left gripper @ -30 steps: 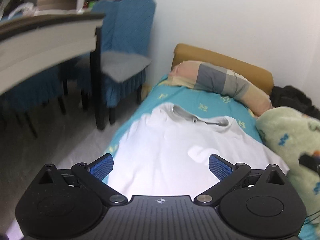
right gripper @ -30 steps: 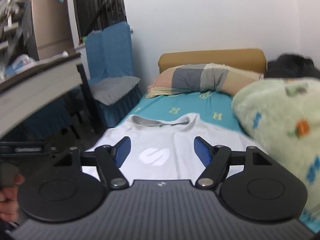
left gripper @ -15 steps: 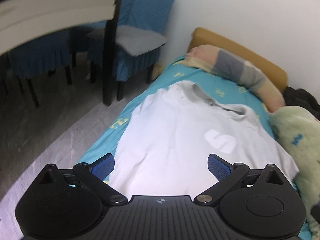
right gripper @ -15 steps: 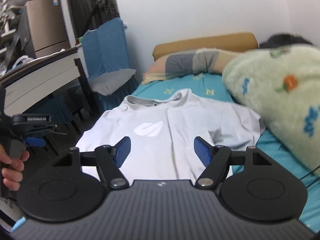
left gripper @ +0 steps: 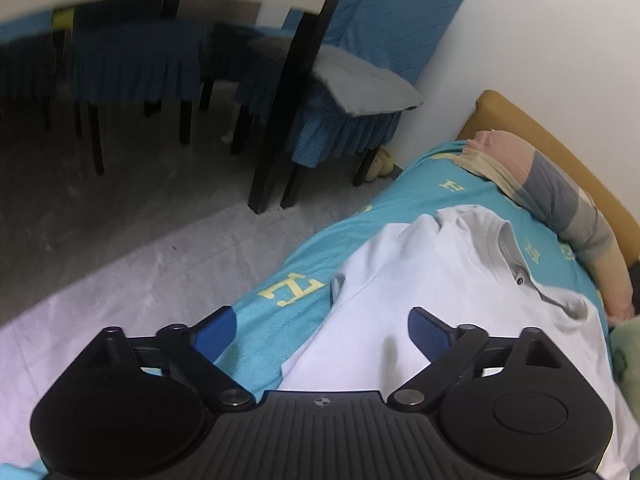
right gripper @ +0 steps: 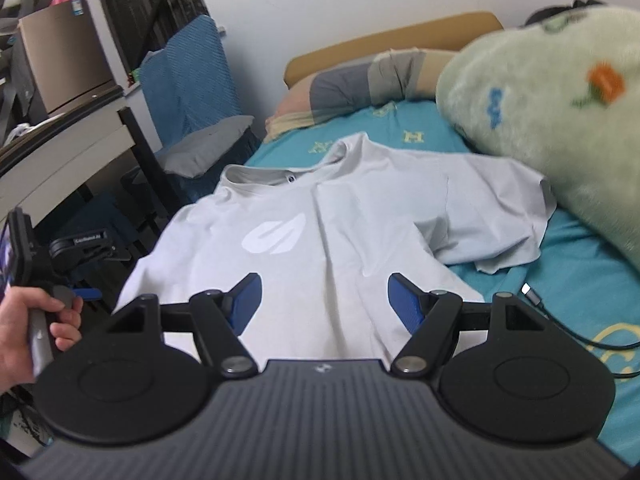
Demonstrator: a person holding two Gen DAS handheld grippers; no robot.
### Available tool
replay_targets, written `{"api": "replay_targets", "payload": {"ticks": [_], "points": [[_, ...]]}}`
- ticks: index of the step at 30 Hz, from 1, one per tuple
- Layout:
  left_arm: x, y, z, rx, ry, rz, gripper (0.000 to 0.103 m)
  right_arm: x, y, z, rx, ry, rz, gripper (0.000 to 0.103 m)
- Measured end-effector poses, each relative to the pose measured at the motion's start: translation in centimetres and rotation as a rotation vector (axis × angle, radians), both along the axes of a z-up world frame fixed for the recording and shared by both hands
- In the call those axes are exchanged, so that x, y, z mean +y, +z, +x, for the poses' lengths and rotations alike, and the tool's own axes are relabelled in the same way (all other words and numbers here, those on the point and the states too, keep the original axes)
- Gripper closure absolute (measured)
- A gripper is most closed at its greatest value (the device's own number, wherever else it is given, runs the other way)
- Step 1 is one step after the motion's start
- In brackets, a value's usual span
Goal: Fold clothes
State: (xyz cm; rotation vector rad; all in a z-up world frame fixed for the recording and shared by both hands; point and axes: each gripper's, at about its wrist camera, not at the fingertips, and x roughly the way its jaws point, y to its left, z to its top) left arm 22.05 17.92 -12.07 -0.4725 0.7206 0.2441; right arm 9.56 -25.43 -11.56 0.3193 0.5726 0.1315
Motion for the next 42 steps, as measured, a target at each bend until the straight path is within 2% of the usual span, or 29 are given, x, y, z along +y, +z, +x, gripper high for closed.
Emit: {"api": "replay_targets", "payload": {"ticks": [3, 5, 7, 10, 15, 18, 22, 24, 27, 30, 33, 35, 38, 40, 42], "points": [[-0.1, -0.9, 1.2, -0.039, -0.049, -0.017, 0.027, -0.3, -1.4, 1.1, 0.035, -0.011, 0.005, 0.031], [-0.9, -1.2, 1.9, -0.060, -0.084, 0.012, 0.035, -0.4, -2.0, 1.7, 0.051, -0.018, 0.009, 0.031], [-2.2, -1.7, 2.8, -0.046, -0.130, 0.050, 0.053, -0.5, -2.6, 2.2, 0.062, -0.023, 0.011, 0.031], [-3.8, -2.5, 3.6, -0.026, -0.174, 0.115, 0.070, -0.5, -2.7, 2.5, 0.063, -0.028, 0.014, 0.031], [-5.0, -2.3, 3.8, -0.043, -0.176, 0.175, 0.097, -0.6, -2.7, 2.5, 0.048, -0.026, 0.006, 0.031], [-5.5, -1.2, 3.8, -0.065, -0.167, 0.234, 0.098, -0.7, -2.5, 2.3, 0.039, -0.031, 0.002, 0.031], [-7.7, 1.2, 3.3, -0.100, -0.204, 0.367, 0.099, -0.8, -2.3, 2.2, 0.026, -0.042, -0.014, 0.031], [-9.7, 2.5, 2.6, -0.134, -0.255, 0.450, 0.099, -1.0, -2.2, 2.2, 0.022, -0.052, -0.016, 0.031], [-13.1, 3.8, 2.1, -0.158, -0.338, 0.528, 0.099, -1.7, -2.1, 2.1, 0.022, -0.076, -0.003, 0.031], [-17.6, 3.7, 2.0, -0.162, -0.445, 0.626, 0.099, -2.5, -1.9, 1.9, 0.021, -0.101, 0.004, 0.031], [-21.9, 2.7, 2.0, -0.147, -0.542, 0.674, 0.099, -3.1, -1.8, 1.7, 0.018, -0.121, 0.015, 0.031], [-24.0, 1.4, 1.9, -0.124, -0.578, 0.662, 0.099, -3.4, -1.7, 1.7, 0.016, -0.129, 0.022, 0.031], [-25.9, -1.0, 1.9, -0.078, -0.621, 0.593, 0.096, -3.7, -1.6, 1.6, 0.013, -0.133, 0.039, 0.031], [-25.9, -2.3, 1.9, -0.061, -0.622, 0.528, 0.076, -4.0, -1.7, 1.7, 0.014, -0.137, 0.052, 0.031], [-25.8, -3.6, 1.9, -0.043, -0.622, 0.464, 0.070, -4.3, -1.8, 1.8, 0.020, -0.140, 0.067, 0.031]]}}
